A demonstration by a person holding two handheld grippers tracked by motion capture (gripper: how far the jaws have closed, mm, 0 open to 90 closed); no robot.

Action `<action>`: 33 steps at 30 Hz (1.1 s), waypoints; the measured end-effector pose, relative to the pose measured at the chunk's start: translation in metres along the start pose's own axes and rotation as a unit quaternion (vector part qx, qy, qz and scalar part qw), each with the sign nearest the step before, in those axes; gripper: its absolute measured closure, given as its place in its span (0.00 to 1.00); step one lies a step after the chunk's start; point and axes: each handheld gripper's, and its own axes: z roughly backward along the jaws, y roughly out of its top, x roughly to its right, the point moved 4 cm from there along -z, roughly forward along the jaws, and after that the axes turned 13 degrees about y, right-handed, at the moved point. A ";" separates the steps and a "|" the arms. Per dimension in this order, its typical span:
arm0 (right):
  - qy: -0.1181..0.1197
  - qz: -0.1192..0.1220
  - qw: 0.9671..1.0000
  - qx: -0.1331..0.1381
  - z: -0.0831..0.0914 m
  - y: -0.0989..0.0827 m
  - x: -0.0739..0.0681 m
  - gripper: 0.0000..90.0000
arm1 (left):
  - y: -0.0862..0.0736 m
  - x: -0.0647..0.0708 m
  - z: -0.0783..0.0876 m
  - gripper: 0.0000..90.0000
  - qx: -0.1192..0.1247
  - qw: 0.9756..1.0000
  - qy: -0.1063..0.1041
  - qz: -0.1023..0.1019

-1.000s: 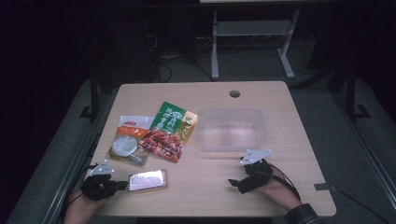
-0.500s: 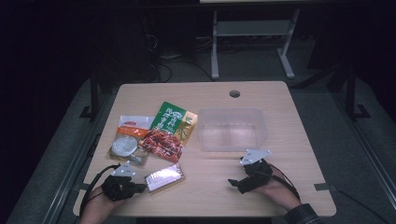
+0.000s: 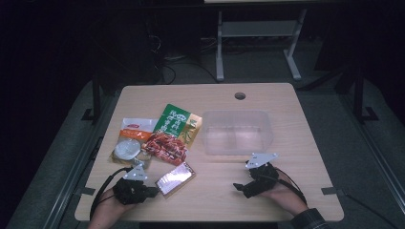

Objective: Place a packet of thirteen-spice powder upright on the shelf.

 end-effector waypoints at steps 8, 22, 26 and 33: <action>0.001 -0.002 1.000 -0.003 0.000 0.000 0.000 0.07 | 0.011 0.005 0.008 0.41 0.038 0.999 0.015 0.014; 0.000 -0.001 1.000 -0.003 -0.001 0.000 0.000 0.07 | 0.027 0.014 -0.029 0.18 0.007 0.999 0.049 -0.012; 0.000 -0.001 1.000 -0.003 -0.001 0.000 0.000 0.07 | 0.026 0.016 -0.034 0.18 0.002 0.998 0.061 -0.022; -0.001 -0.001 1.000 -0.003 -0.001 0.000 0.000 0.07 | 0.023 0.018 -0.039 0.25 -0.008 0.997 0.067 -0.032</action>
